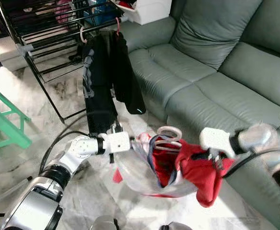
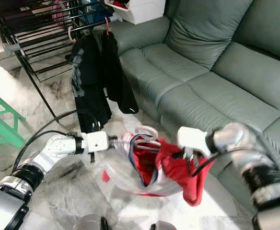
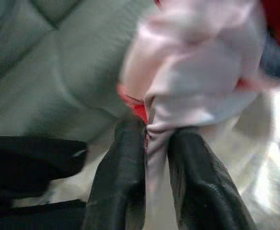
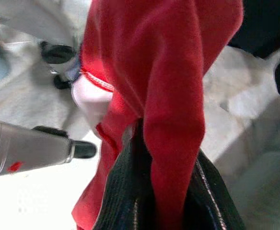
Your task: Hang hanger
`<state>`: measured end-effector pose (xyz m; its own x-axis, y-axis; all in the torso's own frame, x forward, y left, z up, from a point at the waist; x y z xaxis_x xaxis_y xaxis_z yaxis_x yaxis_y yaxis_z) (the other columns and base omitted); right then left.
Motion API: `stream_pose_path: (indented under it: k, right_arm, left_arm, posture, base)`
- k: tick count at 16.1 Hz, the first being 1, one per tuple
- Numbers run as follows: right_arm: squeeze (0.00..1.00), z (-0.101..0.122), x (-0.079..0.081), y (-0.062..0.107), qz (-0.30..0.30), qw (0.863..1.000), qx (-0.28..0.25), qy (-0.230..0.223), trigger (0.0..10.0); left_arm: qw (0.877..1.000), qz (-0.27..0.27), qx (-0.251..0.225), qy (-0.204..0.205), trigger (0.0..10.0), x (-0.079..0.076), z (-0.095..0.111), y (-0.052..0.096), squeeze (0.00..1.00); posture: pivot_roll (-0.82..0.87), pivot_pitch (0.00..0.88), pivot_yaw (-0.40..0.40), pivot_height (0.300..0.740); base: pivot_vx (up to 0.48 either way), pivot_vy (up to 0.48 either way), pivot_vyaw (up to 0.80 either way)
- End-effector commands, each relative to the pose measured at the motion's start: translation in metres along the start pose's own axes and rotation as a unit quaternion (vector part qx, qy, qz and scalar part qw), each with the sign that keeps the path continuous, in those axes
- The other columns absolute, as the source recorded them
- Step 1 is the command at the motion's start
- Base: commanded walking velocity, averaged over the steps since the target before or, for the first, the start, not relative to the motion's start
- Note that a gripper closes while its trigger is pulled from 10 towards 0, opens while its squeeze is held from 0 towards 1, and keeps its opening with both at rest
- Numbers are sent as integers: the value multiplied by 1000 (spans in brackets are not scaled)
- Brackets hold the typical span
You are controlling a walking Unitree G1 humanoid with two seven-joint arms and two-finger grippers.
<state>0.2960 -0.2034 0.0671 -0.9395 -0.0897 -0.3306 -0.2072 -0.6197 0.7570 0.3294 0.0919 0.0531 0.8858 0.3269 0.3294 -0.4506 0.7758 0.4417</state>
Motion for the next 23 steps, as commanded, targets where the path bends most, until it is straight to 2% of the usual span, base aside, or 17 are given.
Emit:
stream_pose_path:
  k: [1,3,4,6,7,9,10,11,14,15,17,19,23]
  right_arm:
    - [0,-3,0,0,-14,1000,8,0,0]
    - [0,-10,8,-15,-67,996,15,-49,0]
    - [0,-13,8,-21,-113,989,14,-92,0]
    - [0,-22,9,-28,-198,965,20,-171,0]
    - [0,-23,6,-29,-242,953,22,-179,0]
    - [0,-20,0,-27,-318,927,23,-196,0]
    - [0,-14,-2,-29,-350,912,12,-213,10000]
    - [0,-8,-3,-32,-364,907,9,-212,10000]
    - [0,16,-10,-37,-415,883,-35,-217,10000]
    - [0,23,-14,-37,-438,871,-43,-220,10000]
    - [0,35,-21,-37,-453,860,-59,-227,10000]
    - [0,38,-24,-37,-459,857,-62,-225,10000]
    - [0,43,-28,-38,-456,861,-67,-216,10000]
  left_arm:
    - [1000,24,-13,-5,10000,8,4,4,1000]
    - [999,29,-22,23,10000,2,-3,11,1000]
    - [999,31,-15,31,10000,-4,-11,16,1000]
    - [994,79,-21,66,10000,-6,-21,24,1000]
    - [991,105,-23,83,10000,-4,-24,28,1000]
    - [972,173,-32,155,10000,4,-33,37,1000]
    - [956,223,-38,188,10000,11,-37,44,1000]
    - [941,263,-48,206,10000,17,-38,49,16]
    - [886,370,-82,265,10000,34,-36,58,0]
    - [859,406,-97,297,10000,40,-35,62,0]
    - [824,445,-114,332,10000,45,-33,68,0]
    - [817,451,-125,336,10000,46,-30,70,0]
    - [809,459,-125,346,10000,51,-27,71,0]
  posture:
    - [-74,4,40,740]
    - [-73,5,37,740]
    - [-69,7,35,740]
    - [-65,11,35,740]
    - [-64,15,35,740]
    - [-57,19,28,740]
    - [-53,19,25,740]
    - [-49,20,19,740]
    - [-46,21,18,740]
    - [-45,20,20,740]
    - [-44,21,22,740]
    - [-44,21,22,740]
    - [-42,14,21,740]
  base:
    - [0,0,0]
    - [0,0,0]
    - [0,0,0]
    - [0,0,0]
    - [0,0,0]
    - [0,0,0]
    - [0,0,0]
    - [0,0,0]
    - [0,0,154]
    - [0,0,669]
    - [0,0,666]
    - [0,0,663]
    - [227,0,659]
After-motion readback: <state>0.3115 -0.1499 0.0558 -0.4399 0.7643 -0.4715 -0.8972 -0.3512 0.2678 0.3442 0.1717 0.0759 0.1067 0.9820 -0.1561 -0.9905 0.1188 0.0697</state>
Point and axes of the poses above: a point about 5 cm out from each wrist's last joint towards the gripper, its own y axis pointing back from the gripper into the wrist, its own z axis along the axis of the wrist's last joint, x = y × z, the point moved 4 cm from there along -y, pointing out of the wrist towards the gripper, and after that the axes turned 15 degrees about y, right-handed, at the moved point
